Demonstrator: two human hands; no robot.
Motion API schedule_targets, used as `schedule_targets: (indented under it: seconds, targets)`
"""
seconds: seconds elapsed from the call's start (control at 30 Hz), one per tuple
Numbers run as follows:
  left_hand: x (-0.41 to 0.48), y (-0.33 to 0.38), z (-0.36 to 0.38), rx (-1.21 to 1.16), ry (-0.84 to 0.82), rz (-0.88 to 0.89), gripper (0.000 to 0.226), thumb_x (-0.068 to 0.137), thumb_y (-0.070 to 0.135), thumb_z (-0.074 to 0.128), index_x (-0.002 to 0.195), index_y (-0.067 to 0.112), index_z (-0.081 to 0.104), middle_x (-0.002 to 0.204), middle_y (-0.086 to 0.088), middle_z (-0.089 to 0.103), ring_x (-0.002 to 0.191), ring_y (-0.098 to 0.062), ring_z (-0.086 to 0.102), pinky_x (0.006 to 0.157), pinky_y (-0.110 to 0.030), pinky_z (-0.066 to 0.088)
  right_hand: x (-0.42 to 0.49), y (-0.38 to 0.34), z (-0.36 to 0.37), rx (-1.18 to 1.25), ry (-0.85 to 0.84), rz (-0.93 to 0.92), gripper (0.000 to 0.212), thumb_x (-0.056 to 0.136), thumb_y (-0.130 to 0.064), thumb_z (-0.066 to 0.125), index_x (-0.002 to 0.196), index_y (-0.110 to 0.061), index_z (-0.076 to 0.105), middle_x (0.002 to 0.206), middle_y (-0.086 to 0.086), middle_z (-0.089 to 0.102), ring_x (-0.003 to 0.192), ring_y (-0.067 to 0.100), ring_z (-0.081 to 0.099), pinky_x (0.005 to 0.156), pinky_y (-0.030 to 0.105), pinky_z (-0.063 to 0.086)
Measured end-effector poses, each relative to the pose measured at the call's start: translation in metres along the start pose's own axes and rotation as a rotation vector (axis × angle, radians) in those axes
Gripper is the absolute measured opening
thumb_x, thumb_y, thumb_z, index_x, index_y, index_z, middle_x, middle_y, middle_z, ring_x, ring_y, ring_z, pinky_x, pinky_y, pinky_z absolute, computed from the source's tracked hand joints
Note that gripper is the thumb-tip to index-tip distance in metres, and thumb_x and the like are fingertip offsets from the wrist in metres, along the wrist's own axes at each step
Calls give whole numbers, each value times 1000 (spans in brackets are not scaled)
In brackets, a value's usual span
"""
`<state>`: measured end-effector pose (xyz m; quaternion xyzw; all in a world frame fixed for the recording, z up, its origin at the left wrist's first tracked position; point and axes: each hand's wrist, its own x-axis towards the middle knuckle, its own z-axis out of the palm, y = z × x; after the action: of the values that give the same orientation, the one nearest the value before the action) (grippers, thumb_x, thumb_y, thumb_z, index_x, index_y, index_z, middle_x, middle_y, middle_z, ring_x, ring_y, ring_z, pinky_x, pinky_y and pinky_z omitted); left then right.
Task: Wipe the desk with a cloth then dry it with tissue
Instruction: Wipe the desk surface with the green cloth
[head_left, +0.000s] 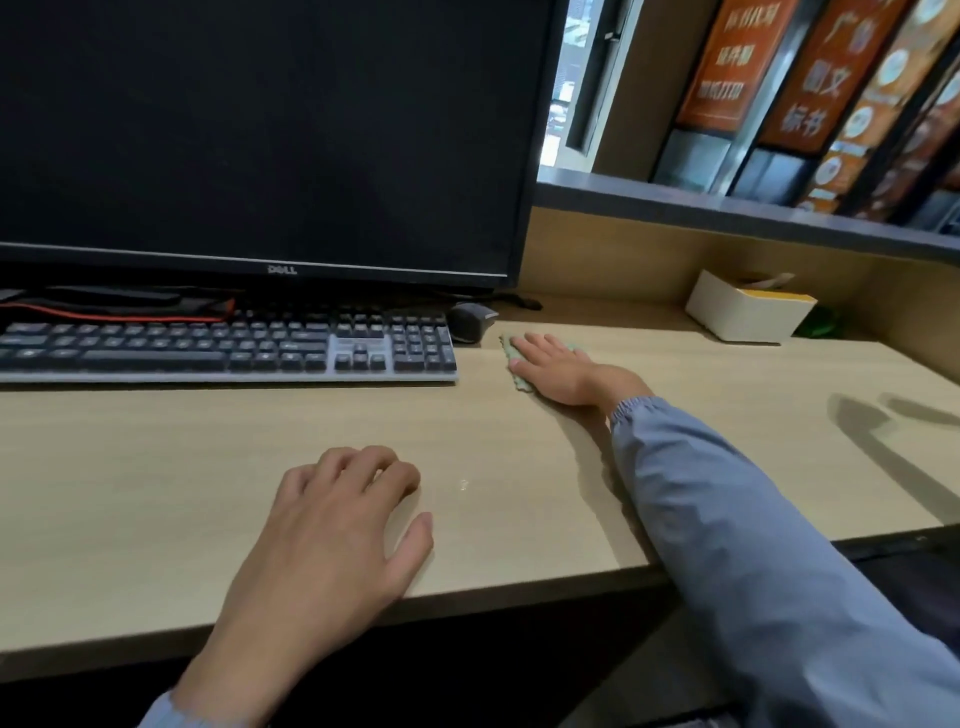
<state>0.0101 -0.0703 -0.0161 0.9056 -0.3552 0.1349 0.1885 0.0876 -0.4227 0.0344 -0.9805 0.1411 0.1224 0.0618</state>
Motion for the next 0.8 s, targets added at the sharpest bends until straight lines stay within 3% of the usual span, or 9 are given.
schedule_targets:
  seconds: [0.2, 0.57, 0.8]
  targets:
    - [0, 1, -6, -26, -44, -19, 34, 94, 61, 40, 114, 40, 59, 121, 23, 53, 118, -11, 47, 98, -38, 37, -11, -7, 0, -23, -2, -25, 63, 108, -59, 15, 166, -37, -1, 175, -6, -6, 160, 19, -8, 127, 53, -2]
    - [8, 10, -5, 45, -80, -20, 33, 92, 58, 38, 109, 37, 58, 113, 18, 55, 109, -15, 48, 88, -37, 31, -204, -1, 63, 34, 7, -129, 61, 105, -63, 13, 161, -49, -7, 167, -27, -21, 151, -3, -29, 127, 37, -13]
    - [7, 6, -1, -7, -54, -35, 36, 93, 62, 41, 113, 39, 61, 119, 17, 54, 115, -14, 45, 93, -37, 26, -213, 2, 67, 63, 17, -115, 61, 103, -66, 13, 159, -54, -7, 165, -30, -21, 148, -8, -29, 126, 35, -14]
